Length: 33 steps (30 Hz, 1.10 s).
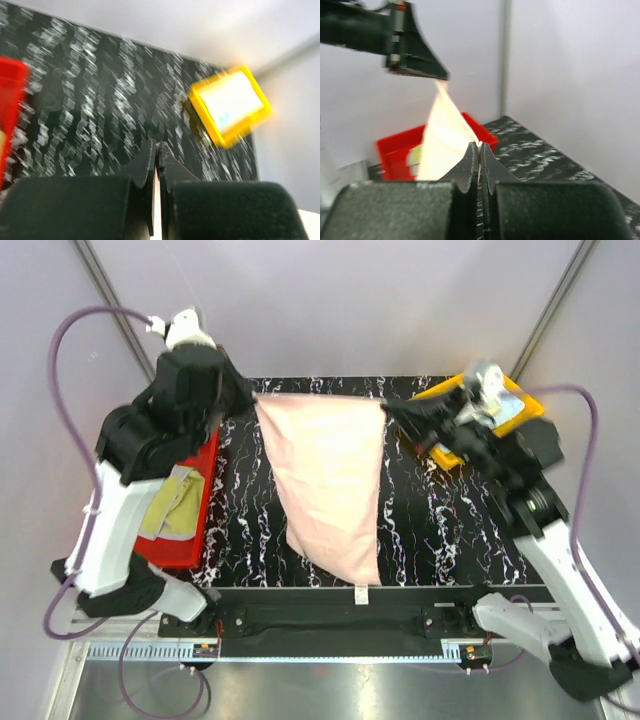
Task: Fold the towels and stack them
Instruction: Flatten out the crumpled towel
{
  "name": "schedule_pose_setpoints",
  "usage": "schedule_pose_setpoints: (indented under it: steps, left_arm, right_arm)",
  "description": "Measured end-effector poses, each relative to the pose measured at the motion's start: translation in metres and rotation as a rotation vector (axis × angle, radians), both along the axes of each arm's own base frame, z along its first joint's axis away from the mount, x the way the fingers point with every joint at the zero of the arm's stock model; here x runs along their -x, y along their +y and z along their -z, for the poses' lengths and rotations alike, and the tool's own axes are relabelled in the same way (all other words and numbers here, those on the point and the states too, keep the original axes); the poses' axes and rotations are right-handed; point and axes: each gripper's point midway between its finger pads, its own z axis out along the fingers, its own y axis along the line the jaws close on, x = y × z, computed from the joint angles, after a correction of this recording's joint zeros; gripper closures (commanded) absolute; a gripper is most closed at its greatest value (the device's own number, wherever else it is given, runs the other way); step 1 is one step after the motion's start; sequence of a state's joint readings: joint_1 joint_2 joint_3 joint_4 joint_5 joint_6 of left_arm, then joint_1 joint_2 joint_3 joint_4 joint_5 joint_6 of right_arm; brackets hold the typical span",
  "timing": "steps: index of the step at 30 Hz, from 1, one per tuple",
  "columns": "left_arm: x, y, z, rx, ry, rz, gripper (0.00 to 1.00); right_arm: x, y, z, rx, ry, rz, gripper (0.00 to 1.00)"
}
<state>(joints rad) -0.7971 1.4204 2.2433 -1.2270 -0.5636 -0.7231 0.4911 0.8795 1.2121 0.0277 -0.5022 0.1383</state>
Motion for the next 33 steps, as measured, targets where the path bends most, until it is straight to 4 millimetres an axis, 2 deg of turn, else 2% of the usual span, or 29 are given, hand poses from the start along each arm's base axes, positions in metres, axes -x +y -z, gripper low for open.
schedule_pose_setpoints:
  steps: [2, 4, 6, 10, 14, 16, 19, 21, 24, 29, 33]
  left_arm:
    - [-0.035, 0.017, 0.000, -0.027, -0.020, -0.084, 1.00]
    - [-0.065, 0.026, 0.004, -0.045, -0.032, -0.120, 1.00]
    - [-0.101, 0.033, 0.012, -0.051, -0.047, -0.143, 1.00]
    - [-0.170, 0.029, 0.037, -0.038, -0.080, -0.108, 1.00]
    - [-0.242, 0.016, 0.069, 0.004, -0.091, -0.030, 1.00]
    - [-0.278, 0.013, 0.099, 0.027, -0.072, 0.022, 1.00]
    - [-0.313, 0.009, 0.145, 0.047, -0.033, 0.080, 1.00]
    - [-0.329, 0.007, 0.174, 0.059, -0.006, 0.115, 1.00]
    - [-0.335, 0.002, 0.199, 0.068, 0.022, 0.153, 1.00]
    - [-0.334, -0.004, 0.214, 0.074, 0.016, 0.203, 1.00]
    - [-0.317, 0.002, 0.250, 0.077, 0.081, 0.231, 1.00]
  right_arm:
    - [-0.045, 0.007, 0.003, 0.048, -0.002, 0.095, 1.00]
    - [-0.088, 0.015, 0.011, 0.100, 0.006, 0.157, 1.00]
    - [-0.139, 0.022, 0.031, 0.157, 0.035, 0.211, 1.00]
    - [-0.227, 0.016, 0.084, 0.232, 0.126, 0.265, 1.00]
    - [-0.285, 0.007, 0.125, 0.273, 0.181, 0.271, 1.00]
    - [-0.303, 0.008, 0.142, 0.294, 0.193, 0.249, 1.00]
    - [-0.320, 0.013, 0.163, 0.321, 0.198, 0.215, 1.00]
    - [-0.328, 0.016, 0.178, 0.336, 0.205, 0.198, 1.00]
    - [-0.334, 0.020, 0.198, 0.357, 0.223, 0.180, 1.00]
    - [-0.336, 0.020, 0.228, 0.390, 0.253, 0.170, 1.00]
    - [-0.330, 0.017, 0.258, 0.416, 0.297, 0.165, 1.00]
